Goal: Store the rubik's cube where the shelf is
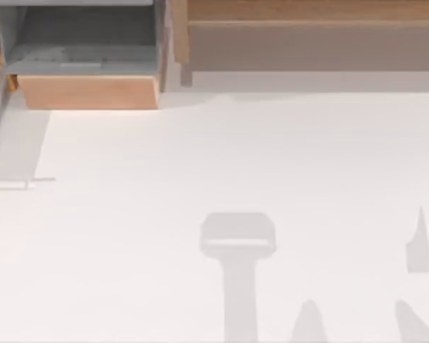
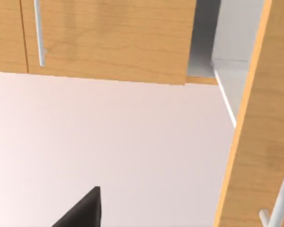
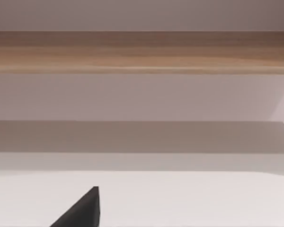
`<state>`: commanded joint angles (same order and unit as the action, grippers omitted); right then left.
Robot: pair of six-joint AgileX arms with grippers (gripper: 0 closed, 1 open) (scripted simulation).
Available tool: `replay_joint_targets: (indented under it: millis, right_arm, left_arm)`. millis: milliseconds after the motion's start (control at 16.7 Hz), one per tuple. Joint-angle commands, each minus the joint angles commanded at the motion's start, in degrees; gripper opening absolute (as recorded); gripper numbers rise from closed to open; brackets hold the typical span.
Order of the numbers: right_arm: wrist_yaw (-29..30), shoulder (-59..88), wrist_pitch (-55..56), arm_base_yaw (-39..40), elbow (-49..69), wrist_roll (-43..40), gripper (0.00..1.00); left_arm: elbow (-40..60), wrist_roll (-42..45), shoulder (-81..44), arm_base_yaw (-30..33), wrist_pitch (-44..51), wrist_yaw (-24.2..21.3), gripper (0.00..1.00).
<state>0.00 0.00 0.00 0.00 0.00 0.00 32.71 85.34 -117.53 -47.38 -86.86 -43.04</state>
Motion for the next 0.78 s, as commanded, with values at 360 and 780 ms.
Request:
replay_joint_targets:
  millis: [360,780]
  right_arm:
    - [0.00,0.00,0.00,0.00,0.00,0.00,1.00]
    - [0.00,0.00,0.00,0.00,0.00,0.00,1.00]
  left_arm:
    - [17.07,-12.64,-3.99,-6.46,8.72,3.79,1.00]
    - [44.62,-30.45,-8.55,-5.41,36.07,10.38,1.00]
